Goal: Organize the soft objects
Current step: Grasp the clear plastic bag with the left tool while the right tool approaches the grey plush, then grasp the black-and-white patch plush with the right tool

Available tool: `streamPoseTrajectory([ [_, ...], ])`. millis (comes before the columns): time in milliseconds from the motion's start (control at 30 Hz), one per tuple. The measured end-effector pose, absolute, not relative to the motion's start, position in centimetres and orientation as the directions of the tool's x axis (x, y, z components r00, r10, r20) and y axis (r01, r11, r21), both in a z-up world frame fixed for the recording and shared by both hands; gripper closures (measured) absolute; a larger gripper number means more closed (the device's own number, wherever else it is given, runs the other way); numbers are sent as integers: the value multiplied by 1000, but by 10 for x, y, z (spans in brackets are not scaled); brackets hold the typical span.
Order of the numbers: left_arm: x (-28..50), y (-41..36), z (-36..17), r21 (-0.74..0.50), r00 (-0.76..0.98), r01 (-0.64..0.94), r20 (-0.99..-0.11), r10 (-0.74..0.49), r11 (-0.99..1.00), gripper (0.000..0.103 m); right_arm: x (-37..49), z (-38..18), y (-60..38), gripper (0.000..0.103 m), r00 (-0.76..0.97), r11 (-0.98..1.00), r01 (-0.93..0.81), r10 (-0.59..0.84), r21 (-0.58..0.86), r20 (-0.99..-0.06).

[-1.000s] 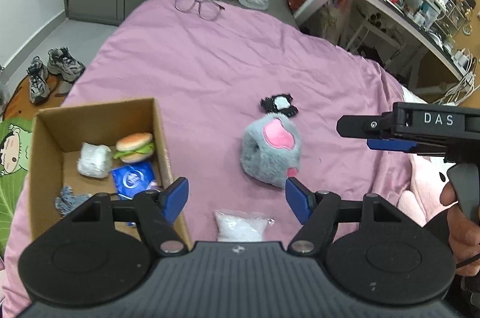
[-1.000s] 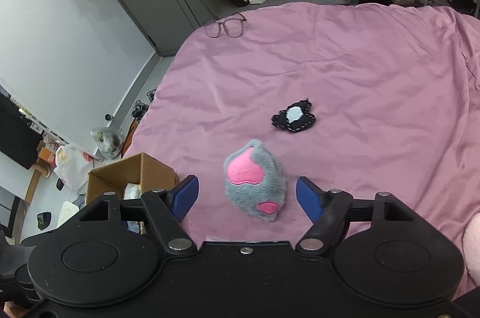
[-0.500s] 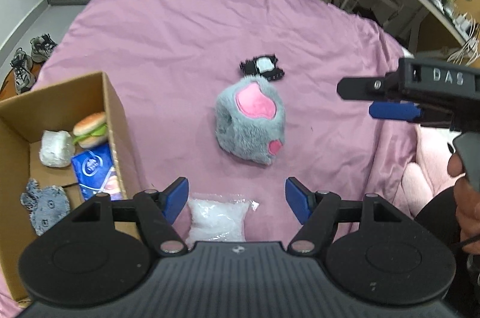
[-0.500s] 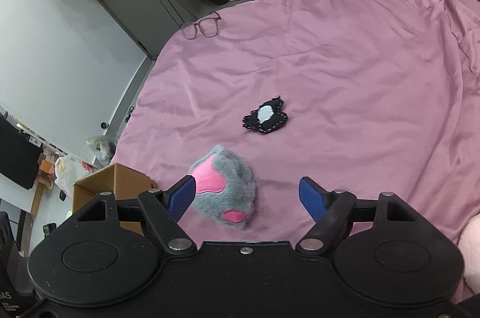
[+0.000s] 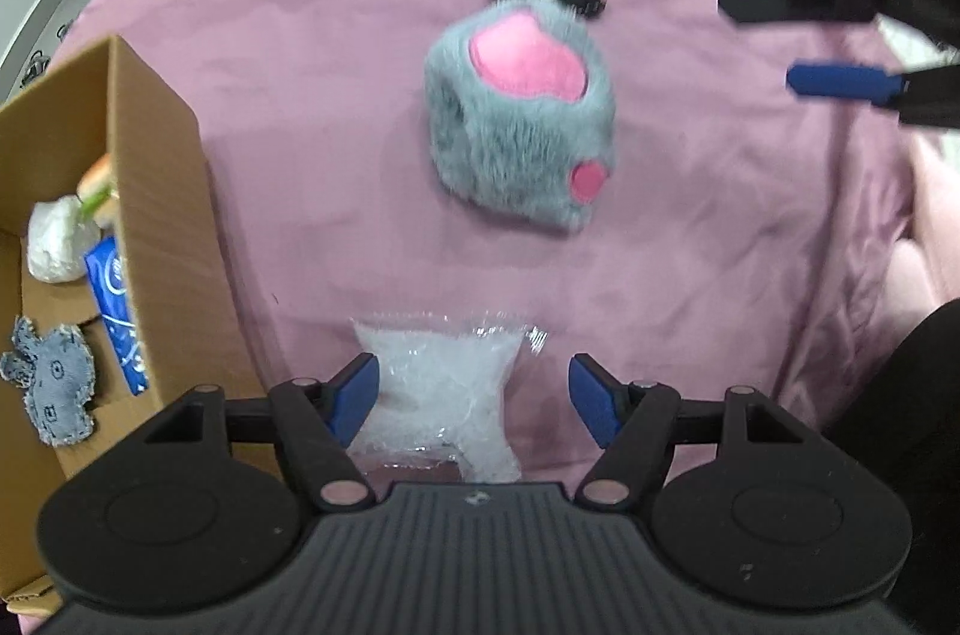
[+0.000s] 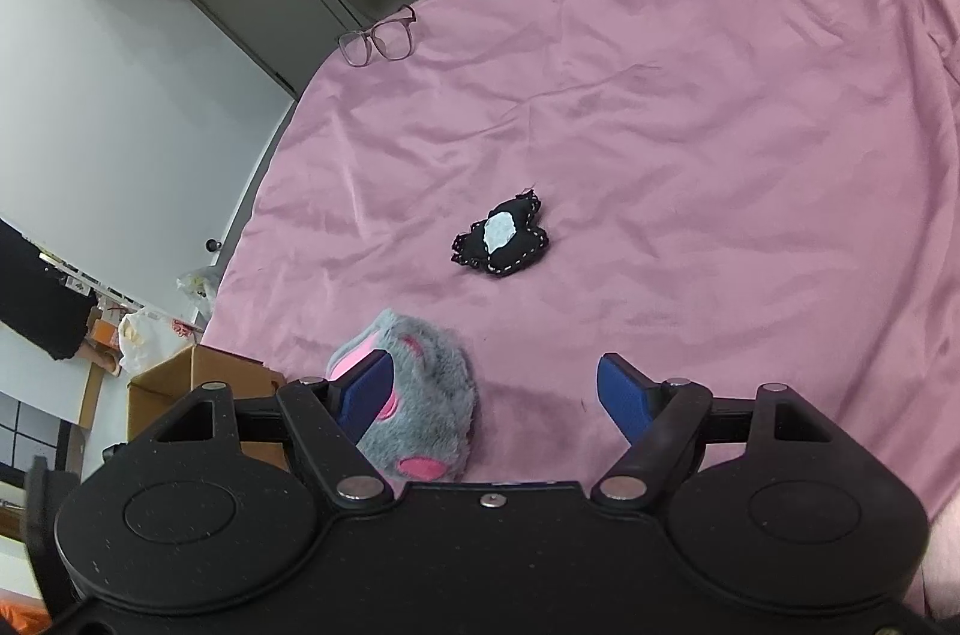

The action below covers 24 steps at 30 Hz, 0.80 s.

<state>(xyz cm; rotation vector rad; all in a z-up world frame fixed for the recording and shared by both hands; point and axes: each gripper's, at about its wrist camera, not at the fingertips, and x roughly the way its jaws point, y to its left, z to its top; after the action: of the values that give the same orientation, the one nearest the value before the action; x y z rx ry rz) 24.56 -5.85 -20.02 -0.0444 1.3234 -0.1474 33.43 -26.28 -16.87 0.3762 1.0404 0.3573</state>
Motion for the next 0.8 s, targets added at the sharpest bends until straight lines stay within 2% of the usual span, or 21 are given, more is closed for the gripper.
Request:
streamPoseTrajectory([
  [133, 251, -65, -218, -63, 190, 91, -979, -79, 994, 36, 347, -177, -266, 29, 447, 871, -107, 473, 479, -759],
  [200, 255, -67, -225, -28, 180, 96, -983, -45, 995, 43, 353, -182, -267, 29, 440, 868, -108, 479, 485, -759],
  [267, 258, -69, -228, -13, 177, 96, -984, -30, 995, 60, 359, -186, -269, 29, 433, 866, -105, 483, 489, -761],
  [367, 264, -69, -223, -13, 202, 90, -979, -31, 996, 70, 369, -192, -270, 37, 418, 861, -106, 492, 497, -764],
  [500, 274, -64, -214, 5, 237, 56, -971, -9, 998, 73, 386, -199, -269, 38, 410, 858, -116, 500, 500, -763],
  [733, 285, -57, -214, -2, 242, 14, -970, -6, 1000, 73, 418, -214, -259, 48, 397, 861, -138, 501, 489, -769],
  [800, 290, -58, -213, 1, 255, 9, -967, -1, 1000, 73, 425, -219, -254, 49, 393, 863, -150, 499, 482, -772],
])
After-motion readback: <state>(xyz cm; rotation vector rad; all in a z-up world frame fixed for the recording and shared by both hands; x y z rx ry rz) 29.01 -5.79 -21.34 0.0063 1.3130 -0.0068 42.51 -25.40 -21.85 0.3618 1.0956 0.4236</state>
